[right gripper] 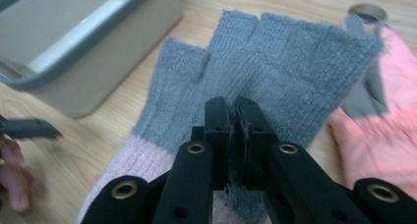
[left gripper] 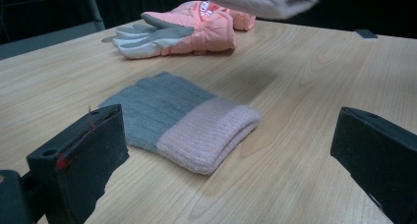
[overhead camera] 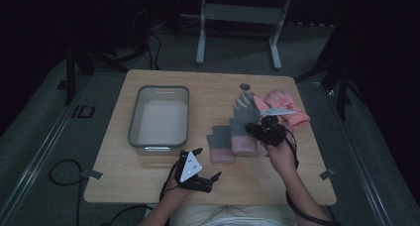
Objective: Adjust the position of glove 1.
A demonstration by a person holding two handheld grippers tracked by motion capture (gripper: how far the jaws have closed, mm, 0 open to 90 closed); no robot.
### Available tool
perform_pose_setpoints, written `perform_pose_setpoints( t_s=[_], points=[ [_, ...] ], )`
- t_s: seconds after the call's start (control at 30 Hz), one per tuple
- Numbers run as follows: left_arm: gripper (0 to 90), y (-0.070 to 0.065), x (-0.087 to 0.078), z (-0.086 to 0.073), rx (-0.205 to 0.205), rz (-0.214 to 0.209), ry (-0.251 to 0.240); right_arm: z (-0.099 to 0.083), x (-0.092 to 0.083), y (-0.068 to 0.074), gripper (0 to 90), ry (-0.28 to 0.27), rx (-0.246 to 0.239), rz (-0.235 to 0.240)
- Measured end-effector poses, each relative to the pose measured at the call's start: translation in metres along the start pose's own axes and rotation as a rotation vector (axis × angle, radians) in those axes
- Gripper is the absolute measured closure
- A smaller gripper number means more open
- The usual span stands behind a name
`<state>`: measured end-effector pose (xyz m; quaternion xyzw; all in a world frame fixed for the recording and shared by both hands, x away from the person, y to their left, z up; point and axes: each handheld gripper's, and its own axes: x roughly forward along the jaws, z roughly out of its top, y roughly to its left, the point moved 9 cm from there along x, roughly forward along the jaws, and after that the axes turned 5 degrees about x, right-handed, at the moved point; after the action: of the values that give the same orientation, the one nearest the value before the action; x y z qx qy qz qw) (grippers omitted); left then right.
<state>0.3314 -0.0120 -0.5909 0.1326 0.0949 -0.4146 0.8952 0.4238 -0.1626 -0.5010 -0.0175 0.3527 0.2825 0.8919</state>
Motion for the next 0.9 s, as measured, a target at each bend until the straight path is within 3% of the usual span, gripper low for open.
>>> perform_pose_setpoints(
  t_s=[0.13, 0.37, 0.77, 0.9],
  points=[
    [0.2, 0.000, 0.000, 0.000, 0.001, -0.004, 0.000, 0.009, 0.008, 0.019, 84.4, -0.023, -0.007, 0.027],
    [0.2, -0.001, 0.000, 0.000, -0.003, -0.009, -0.001, 0.001, 0.031, 0.037, 84.4, 0.029, -0.018, 0.051],
    [0.2, -0.001, 0.000, 0.000, -0.001, -0.010, 0.002, -0.025, 0.062, 0.032, 84.3, 0.119, 0.030, 0.054],
    [0.2, -0.001, 0.000, 0.000, -0.001, -0.011, 0.003, -0.031, 0.070, 0.032, 84.0, 0.138, 0.024, 0.050]
  ],
)
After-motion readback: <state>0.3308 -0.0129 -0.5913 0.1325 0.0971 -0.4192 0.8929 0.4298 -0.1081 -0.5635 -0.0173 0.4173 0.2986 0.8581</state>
